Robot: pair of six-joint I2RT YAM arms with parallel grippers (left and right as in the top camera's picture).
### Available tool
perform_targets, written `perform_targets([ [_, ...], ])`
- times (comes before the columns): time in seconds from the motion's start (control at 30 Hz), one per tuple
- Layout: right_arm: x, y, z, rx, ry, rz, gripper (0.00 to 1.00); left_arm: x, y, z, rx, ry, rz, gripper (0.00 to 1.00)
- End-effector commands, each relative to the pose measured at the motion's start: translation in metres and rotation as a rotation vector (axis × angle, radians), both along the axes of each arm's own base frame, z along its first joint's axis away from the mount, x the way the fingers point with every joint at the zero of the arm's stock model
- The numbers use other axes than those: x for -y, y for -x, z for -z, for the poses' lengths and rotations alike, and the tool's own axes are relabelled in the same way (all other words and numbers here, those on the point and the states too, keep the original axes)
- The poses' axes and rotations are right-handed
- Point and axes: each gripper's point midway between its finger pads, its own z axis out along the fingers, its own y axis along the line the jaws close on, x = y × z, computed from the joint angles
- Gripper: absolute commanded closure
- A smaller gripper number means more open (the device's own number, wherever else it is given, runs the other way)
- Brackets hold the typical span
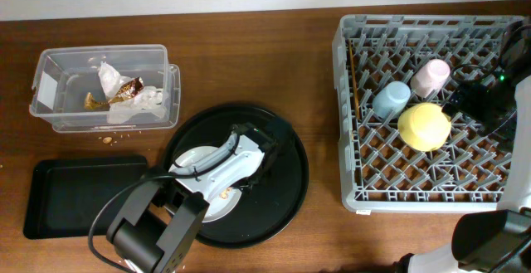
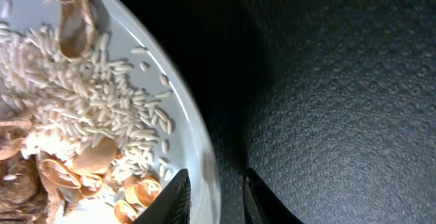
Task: Sort waste into correct bins and load items into the dishwasher rack
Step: 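Lift the plate and carry it left over the black tray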
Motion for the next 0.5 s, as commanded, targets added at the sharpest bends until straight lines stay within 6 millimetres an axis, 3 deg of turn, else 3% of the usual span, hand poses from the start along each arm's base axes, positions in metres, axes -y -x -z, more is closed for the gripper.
perform_targets([
  [0.0,0.002,0.002,-0.002,0.005,0.006,0.015,0.01,-0.004,-0.001,0.003,0.015,-0.027,-0.016,0.81],
  [0.07,0.002,0.002,-0.002,0.004,0.006,0.015,0.01,-0.002,-0.003,0.004,0.025,-0.019,-0.023,0.87],
  [0.3,0.002,0.002,-0.002,0.005,0.006,0.015,0.01,-0.005,0.002,0.015,-0.006,-0.037,-0.027,0.89],
  [0.4,0.002,0.002,-0.002,0.005,0.006,0.015,0.01,-0.006,0.003,0.015,-0.009,-0.039,-0.027,0.99],
  [0.47,0.002,0.002,-0.002,0.005,0.006,0.015,0.01,-0.009,0.005,0.013,-0.017,-0.057,-0.025,0.99],
])
